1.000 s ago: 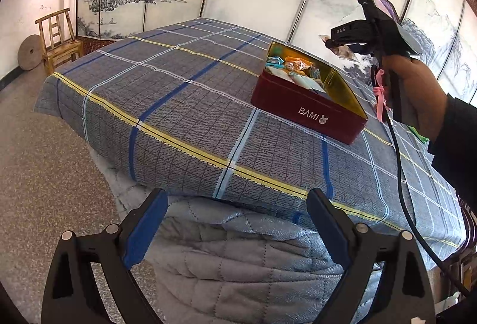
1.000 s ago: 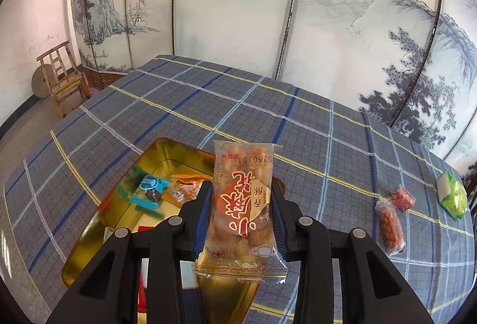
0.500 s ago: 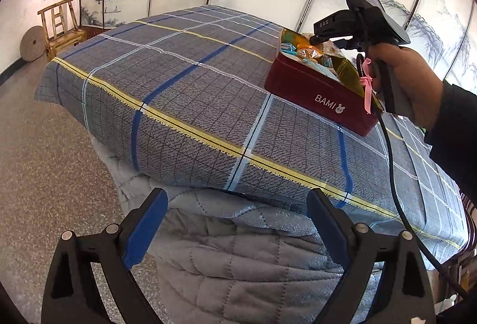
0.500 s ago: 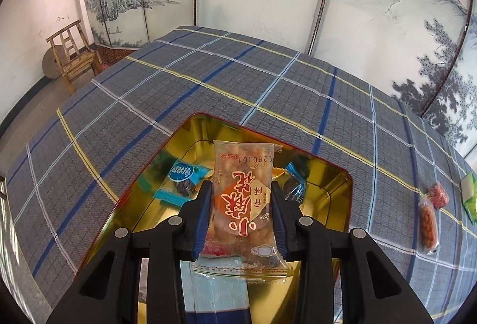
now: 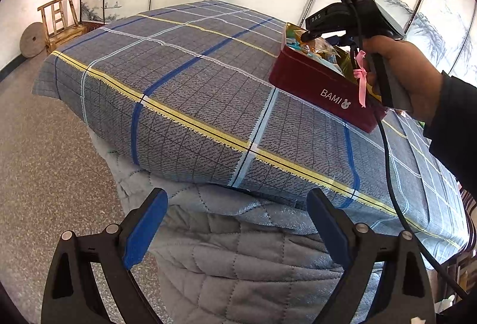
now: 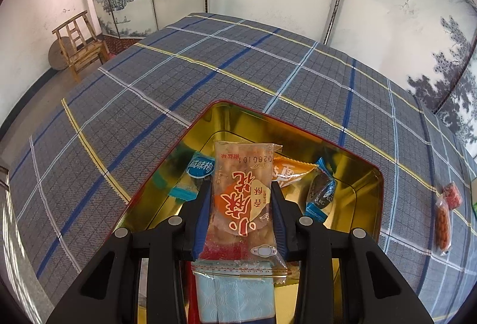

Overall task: Organize snacks
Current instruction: 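Carry the cake bag with the right gripper over the tin, then open the right gripper to drop the cake bag into the tin, then move the left gripper to the clear bag of orange sticks and grasp it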

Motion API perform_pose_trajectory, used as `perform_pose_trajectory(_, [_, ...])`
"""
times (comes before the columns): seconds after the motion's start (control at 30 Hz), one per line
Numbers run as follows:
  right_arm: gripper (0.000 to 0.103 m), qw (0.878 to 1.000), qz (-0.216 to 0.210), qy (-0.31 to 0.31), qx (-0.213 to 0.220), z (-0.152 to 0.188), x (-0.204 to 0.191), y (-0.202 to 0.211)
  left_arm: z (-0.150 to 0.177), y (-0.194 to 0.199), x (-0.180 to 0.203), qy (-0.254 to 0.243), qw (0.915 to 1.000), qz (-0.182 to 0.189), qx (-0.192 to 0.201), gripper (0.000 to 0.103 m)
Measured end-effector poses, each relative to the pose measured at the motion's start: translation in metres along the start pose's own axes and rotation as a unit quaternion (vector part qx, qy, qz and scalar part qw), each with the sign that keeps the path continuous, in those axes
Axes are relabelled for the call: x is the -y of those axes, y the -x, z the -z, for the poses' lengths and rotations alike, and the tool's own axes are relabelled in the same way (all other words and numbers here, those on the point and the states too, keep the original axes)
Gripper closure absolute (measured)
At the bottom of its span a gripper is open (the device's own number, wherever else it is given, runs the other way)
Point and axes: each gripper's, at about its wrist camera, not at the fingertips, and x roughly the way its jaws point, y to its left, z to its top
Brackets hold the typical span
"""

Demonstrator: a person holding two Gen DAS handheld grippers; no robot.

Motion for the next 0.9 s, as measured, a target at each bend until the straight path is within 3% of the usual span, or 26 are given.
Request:
perform_pose_trajectory(0.3, [0.065, 1.000, -0.014, -0.006, -0.014, -0.001, 0.001, -0.008, 0.002, -0.001, 0.002, -0.005, 0.9999, -0.007, -0.004, 0.011])
perform_pose_trajectory(0.43, [0.064, 0.998, -0.051, -0.023, -0.006, -0.001, 0.006, -0.005, 0.001, 0.002, 0.007, -0.014, 0.9998, -0.014, -0.004, 0.011])
perform_pose_trajectory(0.5, [0.060, 0.999, -0.040, -0.026, 0.016, -0.002, 0.010, 0.006, 0.001, 0.005, 0.010, -0.021, 0.9996, -0.019, -0.002, 0.011])
perform_pose_trajectory(0.57, [0.042, 0.997, -0.057, -0.034, 0.048, -0.003, 0.018, 0.024, 0.000, 0.007, 0.013, -0.028, 0.9993, -0.025, 0.002, 0.011])
perform_pose_trajectory(0.63, [0.032, 0.992, -0.083, -0.044, 0.088, 0.000, 0.035, 0.047, -0.003, 0.009, 0.018, -0.036, 0.9989, -0.030, 0.005, 0.011])
perform_pose_trajectory(0.77, [0.010, 0.984, -0.065, -0.071, 0.150, 0.021, 0.093, 0.086, -0.012, 0.014, 0.034, -0.062, 0.9973, -0.036, 0.016, 0.011])
perform_pose_trajectory(0.9, [0.008, 0.976, -0.040, -0.144, 0.157, 0.070, 0.195, 0.100, -0.031, 0.017, 0.064, -0.096, 0.9945, -0.024, 0.035, 0.011])
